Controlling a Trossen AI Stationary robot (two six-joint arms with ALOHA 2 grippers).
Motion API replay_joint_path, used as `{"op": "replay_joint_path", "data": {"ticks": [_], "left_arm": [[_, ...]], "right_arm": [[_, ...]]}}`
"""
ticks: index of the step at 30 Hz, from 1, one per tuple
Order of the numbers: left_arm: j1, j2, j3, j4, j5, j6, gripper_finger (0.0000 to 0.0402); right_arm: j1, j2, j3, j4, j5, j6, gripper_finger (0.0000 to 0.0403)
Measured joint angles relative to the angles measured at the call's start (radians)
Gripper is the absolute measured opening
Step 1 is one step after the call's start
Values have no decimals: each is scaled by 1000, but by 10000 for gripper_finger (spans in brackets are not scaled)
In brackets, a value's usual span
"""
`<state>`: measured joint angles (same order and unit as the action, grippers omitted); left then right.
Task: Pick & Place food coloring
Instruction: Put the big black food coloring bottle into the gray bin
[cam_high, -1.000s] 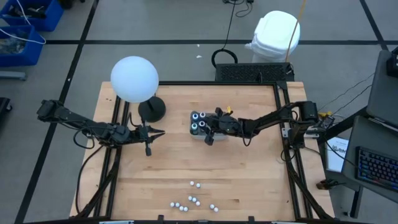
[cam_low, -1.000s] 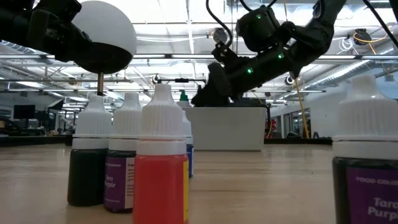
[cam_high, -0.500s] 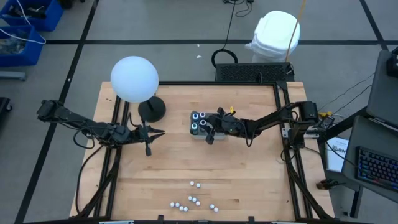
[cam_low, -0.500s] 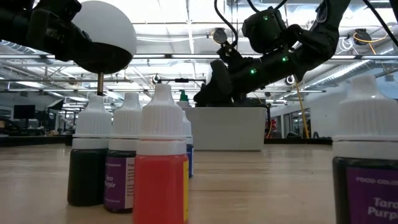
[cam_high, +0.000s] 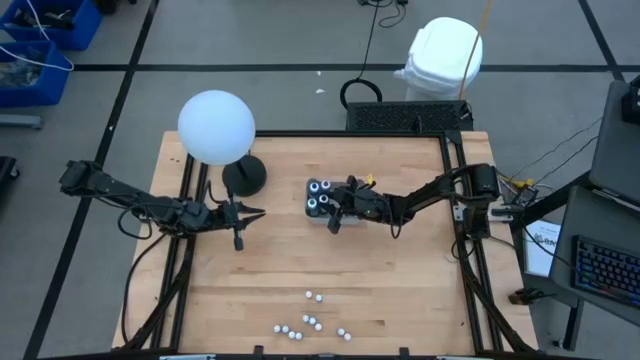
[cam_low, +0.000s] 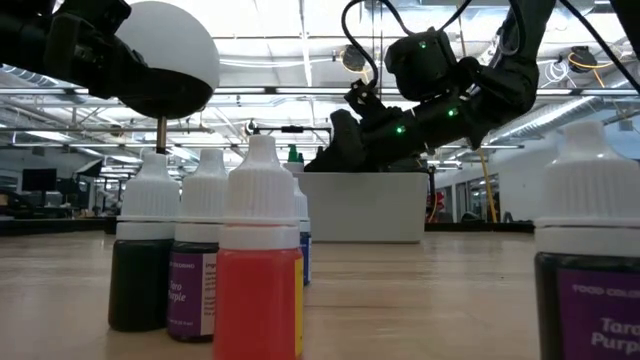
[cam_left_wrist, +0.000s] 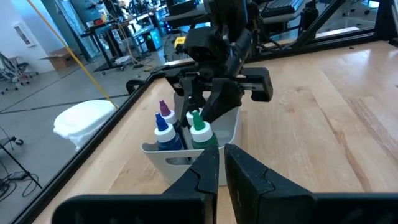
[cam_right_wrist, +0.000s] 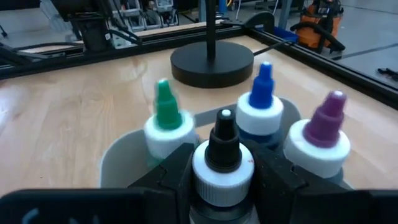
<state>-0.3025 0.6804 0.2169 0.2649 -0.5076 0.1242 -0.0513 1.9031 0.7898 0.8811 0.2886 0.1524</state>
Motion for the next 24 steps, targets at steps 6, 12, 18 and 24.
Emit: {"op": "replay_joint_path", "data": {"ticks": [6,12,18,24], "left_arm": [[0,0,0,0,0,2,35],[0,0,0,-1,0,2,35],[0,0,0,-1,0,1,35],[0,0,0,-1,0,2,35]], "right_arm": [[0,2,0,-2,-1,-3,118],[0,3,0,-5,-1,-4,128],[0,3,-1,-6,-1,-7,148],[0,1,-2,14,-5,-25,152]]}}
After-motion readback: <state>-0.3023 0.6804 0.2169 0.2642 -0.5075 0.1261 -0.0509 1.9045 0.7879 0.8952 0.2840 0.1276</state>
